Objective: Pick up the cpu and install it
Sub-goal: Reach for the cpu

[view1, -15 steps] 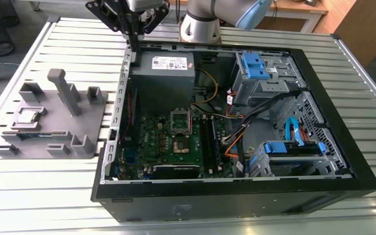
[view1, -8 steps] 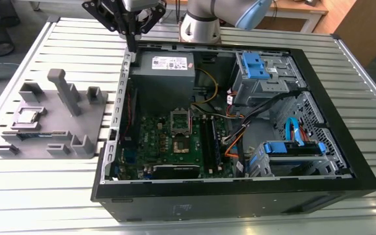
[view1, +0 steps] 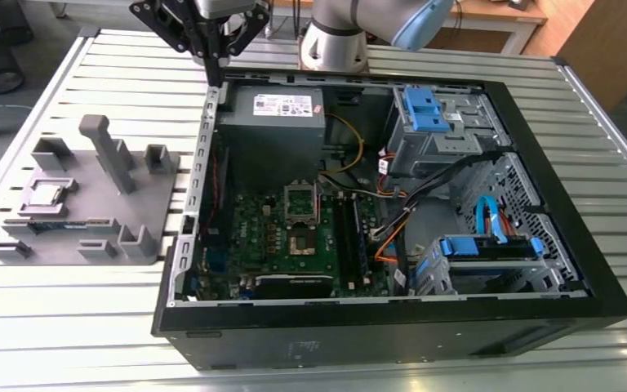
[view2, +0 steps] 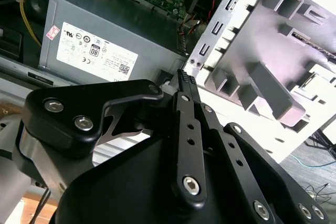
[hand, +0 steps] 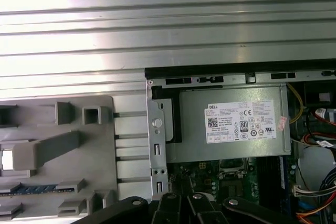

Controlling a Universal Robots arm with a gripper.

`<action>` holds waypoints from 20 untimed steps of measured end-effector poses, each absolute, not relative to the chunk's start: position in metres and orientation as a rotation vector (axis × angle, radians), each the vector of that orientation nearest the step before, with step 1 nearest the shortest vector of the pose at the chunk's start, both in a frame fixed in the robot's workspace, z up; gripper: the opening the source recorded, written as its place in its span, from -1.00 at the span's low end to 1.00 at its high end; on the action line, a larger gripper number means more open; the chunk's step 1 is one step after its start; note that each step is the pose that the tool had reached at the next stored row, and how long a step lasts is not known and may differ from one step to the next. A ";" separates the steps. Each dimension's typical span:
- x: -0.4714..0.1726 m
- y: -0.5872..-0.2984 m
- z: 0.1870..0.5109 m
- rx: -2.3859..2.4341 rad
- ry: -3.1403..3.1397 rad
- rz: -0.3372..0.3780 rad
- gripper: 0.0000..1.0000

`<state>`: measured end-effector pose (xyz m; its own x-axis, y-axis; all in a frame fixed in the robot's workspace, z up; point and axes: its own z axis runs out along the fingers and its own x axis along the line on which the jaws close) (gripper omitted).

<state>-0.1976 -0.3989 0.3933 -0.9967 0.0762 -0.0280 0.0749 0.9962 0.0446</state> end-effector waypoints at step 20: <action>-0.214 -0.399 0.393 0.118 3.108 0.068 -0.79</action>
<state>-0.2142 -0.3990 0.3933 -0.9967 0.0762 -0.0291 0.0748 0.9962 0.0447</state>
